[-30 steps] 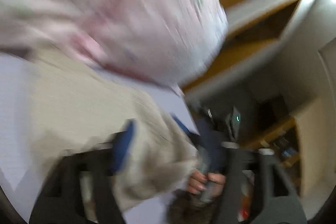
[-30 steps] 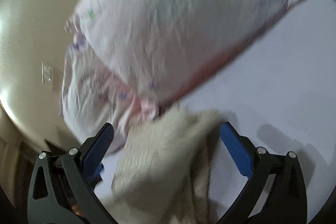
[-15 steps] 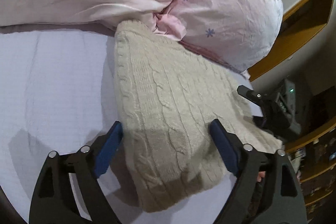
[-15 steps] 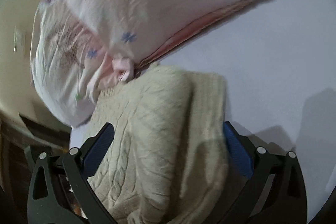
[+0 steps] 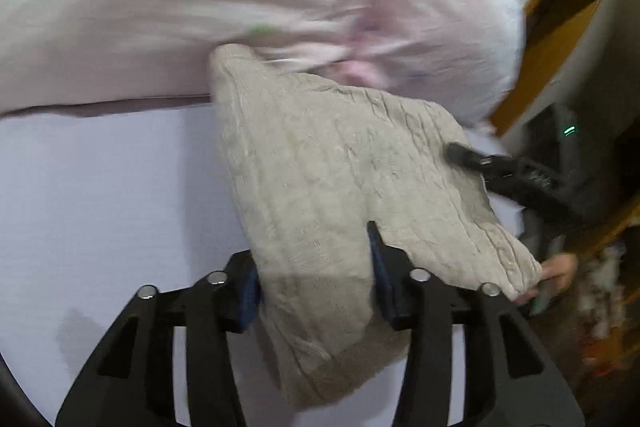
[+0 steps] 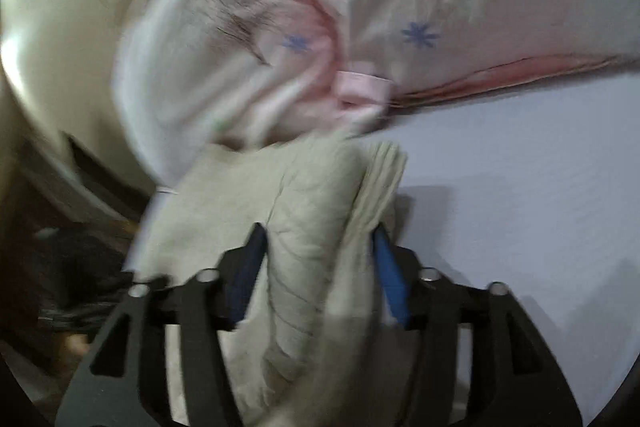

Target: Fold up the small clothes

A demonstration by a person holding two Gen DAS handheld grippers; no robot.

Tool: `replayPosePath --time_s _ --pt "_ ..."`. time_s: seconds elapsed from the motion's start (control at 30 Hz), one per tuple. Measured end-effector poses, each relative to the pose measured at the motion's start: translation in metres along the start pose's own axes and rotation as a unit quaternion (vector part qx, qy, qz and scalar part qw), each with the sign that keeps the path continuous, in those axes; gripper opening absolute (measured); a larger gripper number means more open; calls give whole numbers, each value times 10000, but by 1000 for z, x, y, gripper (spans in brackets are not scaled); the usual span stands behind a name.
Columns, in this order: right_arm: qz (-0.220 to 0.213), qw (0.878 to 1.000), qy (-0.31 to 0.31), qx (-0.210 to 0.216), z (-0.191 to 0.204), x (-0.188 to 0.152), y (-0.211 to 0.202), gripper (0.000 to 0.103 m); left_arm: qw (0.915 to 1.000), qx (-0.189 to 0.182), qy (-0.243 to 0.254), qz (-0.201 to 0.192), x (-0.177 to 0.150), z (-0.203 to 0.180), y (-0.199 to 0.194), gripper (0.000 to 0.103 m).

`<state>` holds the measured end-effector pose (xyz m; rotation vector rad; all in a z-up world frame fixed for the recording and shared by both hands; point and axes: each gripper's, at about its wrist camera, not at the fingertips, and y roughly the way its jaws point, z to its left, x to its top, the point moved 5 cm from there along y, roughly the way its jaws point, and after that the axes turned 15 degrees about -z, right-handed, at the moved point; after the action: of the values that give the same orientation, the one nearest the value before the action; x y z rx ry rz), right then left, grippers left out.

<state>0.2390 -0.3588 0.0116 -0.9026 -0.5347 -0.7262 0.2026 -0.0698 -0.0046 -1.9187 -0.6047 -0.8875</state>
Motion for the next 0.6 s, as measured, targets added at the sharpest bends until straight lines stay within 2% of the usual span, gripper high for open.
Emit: replayPosePath --time_s 0.03,0.07,0.13,0.2,0.23,0.27,0.3,0.37,0.43,0.47,0.53,0.6 --pt "-144 9997 -53 -215 -3 3 -6 63 9999 99 -95 -42 -1 8 -4 56" --pt "-410 9989 59 -201 -5 8 -19 66 9995 185 -144 -202 1 12 -12 58" --pt "-698 9974 191 21 -1 13 -35 71 9963 383 -1 -770 9 9 -37 65" --pt "-535 9984 -37 163 14 5 -31 71 9944 153 192 -1024 12 -9 -46 71" --pt "-241 9991 -322 140 25 -5 -18 66 9942 43 299 -1034 11 -17 -46 73" --pt "-20 9984 -567 68 32 -13 -8 40 9939 -101 500 -976 8 -31 -41 73" --pt "115 9953 -932 -242 36 -19 3 13 9937 -183 643 -896 5 -40 -35 73" --pt "-273 9922 -1146 -397 37 -9 0 10 9935 -241 892 -666 -5 -55 -19 73" --pt "-651 9906 -1054 -578 27 4 -9 9 9926 -238 1057 -553 -14 -58 -12 73" --pt "-676 9897 -995 -776 17 5 -7 9 9918 -341 1110 -526 -17 -61 -11 72" --pt "-279 9860 -1118 -1208 4 -7 11 9 9905 -384 1216 -521 -19 -63 -9 72" --pt "-201 9830 -1268 -1310 2 -12 11 10 9883 -306 1402 -506 -22 -68 -2 72"
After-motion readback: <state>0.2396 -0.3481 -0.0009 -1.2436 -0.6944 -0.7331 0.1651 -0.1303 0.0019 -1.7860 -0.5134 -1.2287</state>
